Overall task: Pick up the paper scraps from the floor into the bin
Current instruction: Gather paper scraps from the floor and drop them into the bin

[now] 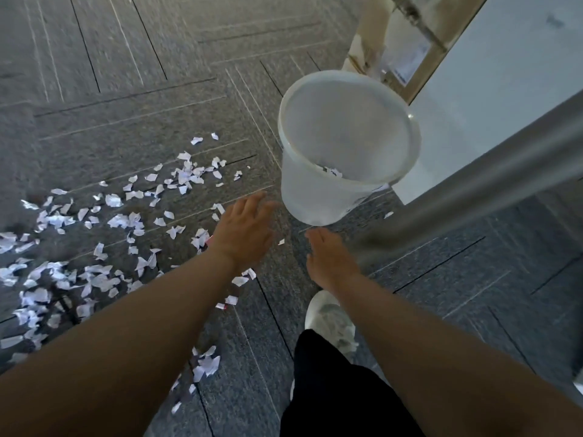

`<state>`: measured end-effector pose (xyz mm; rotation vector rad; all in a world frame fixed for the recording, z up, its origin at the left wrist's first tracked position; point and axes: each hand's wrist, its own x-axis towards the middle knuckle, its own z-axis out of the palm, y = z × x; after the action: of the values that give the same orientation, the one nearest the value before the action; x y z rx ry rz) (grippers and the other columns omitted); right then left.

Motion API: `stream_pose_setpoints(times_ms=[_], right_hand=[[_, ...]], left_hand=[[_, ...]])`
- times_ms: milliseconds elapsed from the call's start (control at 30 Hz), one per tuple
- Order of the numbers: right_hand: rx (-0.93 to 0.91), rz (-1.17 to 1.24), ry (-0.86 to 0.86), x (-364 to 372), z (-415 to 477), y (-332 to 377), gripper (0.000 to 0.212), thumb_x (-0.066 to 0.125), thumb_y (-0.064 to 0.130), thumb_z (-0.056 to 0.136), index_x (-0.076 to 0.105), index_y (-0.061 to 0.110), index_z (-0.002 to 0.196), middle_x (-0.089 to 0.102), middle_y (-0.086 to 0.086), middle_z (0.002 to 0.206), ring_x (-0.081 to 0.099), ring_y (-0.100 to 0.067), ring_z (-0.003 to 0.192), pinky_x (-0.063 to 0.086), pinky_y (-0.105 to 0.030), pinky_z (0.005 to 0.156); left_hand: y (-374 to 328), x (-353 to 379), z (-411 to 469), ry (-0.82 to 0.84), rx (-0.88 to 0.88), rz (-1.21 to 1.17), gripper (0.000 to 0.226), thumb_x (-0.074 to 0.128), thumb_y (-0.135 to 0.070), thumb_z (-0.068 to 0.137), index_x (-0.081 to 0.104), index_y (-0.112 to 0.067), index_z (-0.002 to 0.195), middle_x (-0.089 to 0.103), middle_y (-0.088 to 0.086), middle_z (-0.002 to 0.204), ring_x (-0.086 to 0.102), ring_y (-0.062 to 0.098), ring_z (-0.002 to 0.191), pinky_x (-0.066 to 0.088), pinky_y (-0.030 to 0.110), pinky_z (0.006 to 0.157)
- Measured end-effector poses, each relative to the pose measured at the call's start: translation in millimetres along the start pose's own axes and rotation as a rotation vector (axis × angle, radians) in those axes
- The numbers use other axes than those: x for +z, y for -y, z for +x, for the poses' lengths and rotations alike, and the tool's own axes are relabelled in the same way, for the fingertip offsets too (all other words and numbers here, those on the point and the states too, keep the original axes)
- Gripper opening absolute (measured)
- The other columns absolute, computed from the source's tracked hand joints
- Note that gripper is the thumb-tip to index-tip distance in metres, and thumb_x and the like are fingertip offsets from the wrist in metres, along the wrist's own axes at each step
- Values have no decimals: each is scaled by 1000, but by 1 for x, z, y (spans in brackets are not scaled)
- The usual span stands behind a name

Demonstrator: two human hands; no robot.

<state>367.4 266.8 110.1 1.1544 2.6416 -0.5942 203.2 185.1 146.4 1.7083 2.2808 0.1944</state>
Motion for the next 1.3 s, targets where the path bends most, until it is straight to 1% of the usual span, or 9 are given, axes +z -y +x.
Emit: stream_pose_setpoints(times_ms=[200, 333, 467, 667, 800, 933, 1067, 1200, 1300], right_hand=[[240, -187, 261, 62, 77, -16, 63, 41, 18, 95, 4, 13, 146, -4, -17, 154, -2, -35, 141, 16, -45, 114], [455, -138, 308, 84, 99, -20, 74, 48, 21, 93, -3, 19, 147, -9, -16, 154, 0, -43, 139, 17, -45, 111], [461, -95, 280, 94, 93, -22, 68, 56, 18, 91, 13, 17, 144, 8, -13, 151, 18, -37, 134, 36, -41, 99], [346, -133, 178, 94, 83, -25, 55, 56, 0, 86, 32, 12, 135, 28, -13, 139, 33, -31, 123, 40, -35, 90], [163, 3, 58, 88, 75, -14, 40, 54, -4, 85, 48, 10, 121, 45, -12, 122, 47, -28, 105, 42, -36, 78], [-394, 157, -234, 46, 61, 30, 12, 63, -3, 75, 63, 4, 85, 60, -14, 88, 59, -27, 76, 50, -27, 58], [-714, 223, -595, -45, 43, 85, 10, 65, -8, 72, 63, -1, 79, 60, -18, 83, 53, -25, 75, 45, -28, 60], [-550, 243, -881, -128, 40, 82, 9, 60, -4, 78, 60, -5, 87, 58, -22, 89, 53, -29, 80, 44, -33, 68], [-132, 141, -555, -143, 47, 54, 39, 60, 12, 85, 49, 4, 121, 48, -19, 128, 48, -37, 105, 46, -45, 84]], left_hand=[[58, 42, 14, 34, -15, 23, 59, 52, -32, 90, 30, -15, 141, 20, 13, 151, 25, 34, 135, 27, 45, 107], [96, 85, 13, 192, -121, 70, 66, 42, -43, 93, 12, -20, 147, 6, 11, 155, 8, 32, 141, 15, 47, 113], [108, 119, 1, 351, -151, 65, 73, 36, -54, 91, -2, -26, 147, -9, 8, 156, -10, 32, 142, 7, 51, 113], [97, 139, -2, 453, -66, 94, 74, 32, -55, 92, -10, -25, 146, -13, 8, 155, -12, 26, 142, 1, 43, 116], [93, 143, -4, 532, -65, 71, 72, 34, -49, 95, -10, -25, 146, -18, 7, 154, -12, 25, 142, 5, 43, 116], [94, 133, -9, 545, -85, 107, 70, 34, -49, 95, -6, -24, 147, -16, 8, 155, -8, 26, 143, 5, 43, 115], [89, 95, -9, 494, -124, 133, 71, 34, -48, 95, -5, -22, 147, -14, 8, 155, -7, 26, 143, 8, 44, 116], [77, 43, 3, 371, -112, 101, 69, 37, -45, 95, -2, -20, 147, -10, 8, 156, -3, 26, 143, 8, 44, 116], [64, 8, 12, 302, -102, 106, 68, 39, -43, 95, 1, -21, 147, -7, 8, 156, 0, 26, 143, 8, 43, 115]])
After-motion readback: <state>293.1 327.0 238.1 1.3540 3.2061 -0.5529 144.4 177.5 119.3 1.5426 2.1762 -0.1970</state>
